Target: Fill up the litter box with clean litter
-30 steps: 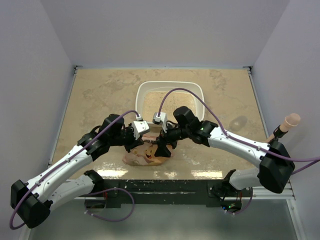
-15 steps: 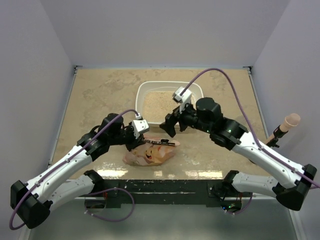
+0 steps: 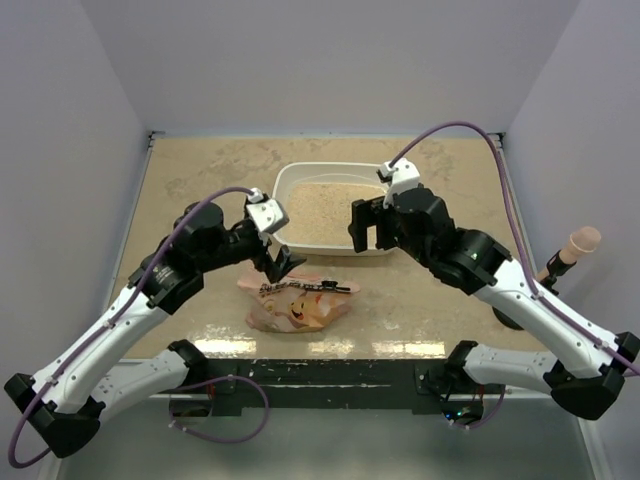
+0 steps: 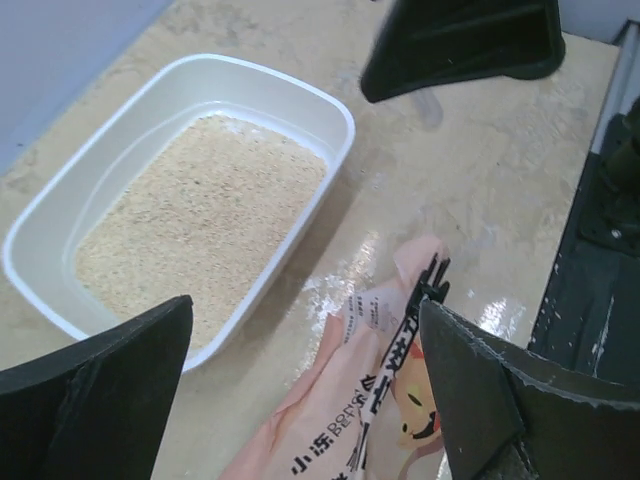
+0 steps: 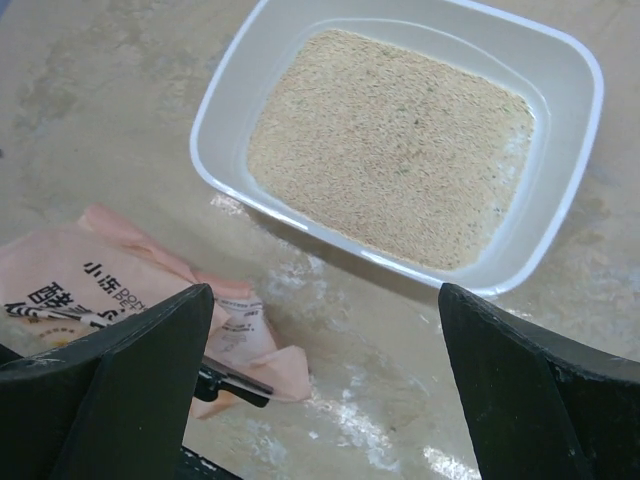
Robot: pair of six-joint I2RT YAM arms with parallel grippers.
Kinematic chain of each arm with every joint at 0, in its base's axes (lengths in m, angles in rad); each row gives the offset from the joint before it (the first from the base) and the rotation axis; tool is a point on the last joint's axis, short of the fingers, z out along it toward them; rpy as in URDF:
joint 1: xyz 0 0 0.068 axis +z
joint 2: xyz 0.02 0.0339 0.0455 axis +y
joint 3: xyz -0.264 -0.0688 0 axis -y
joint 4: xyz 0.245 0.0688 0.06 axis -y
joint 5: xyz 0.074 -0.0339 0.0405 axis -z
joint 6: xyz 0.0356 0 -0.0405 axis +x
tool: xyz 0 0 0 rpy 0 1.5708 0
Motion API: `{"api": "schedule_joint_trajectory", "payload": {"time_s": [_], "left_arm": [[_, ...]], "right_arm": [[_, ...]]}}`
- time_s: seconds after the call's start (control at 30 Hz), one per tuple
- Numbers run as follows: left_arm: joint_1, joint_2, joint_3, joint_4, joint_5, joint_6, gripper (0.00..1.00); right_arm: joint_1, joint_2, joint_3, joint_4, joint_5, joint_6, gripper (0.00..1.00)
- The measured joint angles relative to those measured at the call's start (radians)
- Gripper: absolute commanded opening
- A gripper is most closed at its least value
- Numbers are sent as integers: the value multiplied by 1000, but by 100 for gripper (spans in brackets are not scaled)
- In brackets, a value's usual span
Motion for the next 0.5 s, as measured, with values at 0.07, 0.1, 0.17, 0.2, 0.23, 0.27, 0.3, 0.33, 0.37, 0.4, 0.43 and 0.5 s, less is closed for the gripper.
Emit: {"api": "schedule_joint_trajectory", "payload": {"time_s": [0.07, 0.1, 0.17, 0.2, 0.23, 0.27, 0.3, 0.33, 0.37, 0.4, 0.43, 0.5], "left_arm": [[0, 7, 52, 0, -53, -27, 100], [0, 10, 70, 0, -82, -41, 100], [0, 13, 99, 0, -145, -77, 100], [0, 14, 108, -2, -178, -92, 100], [0, 15, 114, -3, -209, -110, 100], [0, 16, 118, -5, -237, -128, 100], [0, 16, 120, -6, -261, -140, 100], [0, 16, 121, -7, -282, -154, 100], [0, 15, 121, -7, -295, -164, 100], [0, 14, 121, -7, -309, -177, 100], [0, 12, 121, -7, -319, -189, 100], [0, 5, 121, -6, -334, -209, 100]], "right_arm": [[0, -14, 0, -18, 35, 15, 98], [0, -30, 1, -20, 53, 21, 98], [0, -69, 5, -20, 79, 29, 98], [0, -91, 11, -20, 92, 32, 99], [0, -112, 17, -20, 98, 32, 98], [0, -131, 25, -19, 105, 32, 98], [-1, -148, 32, -19, 111, 33, 98], [-1, -163, 40, -19, 119, 33, 98], [-1, -172, 44, -19, 121, 32, 99], [-1, -183, 49, -20, 119, 29, 99], [-1, -194, 52, -19, 113, 22, 99], [-1, -206, 57, -27, 92, 13, 98]]}}
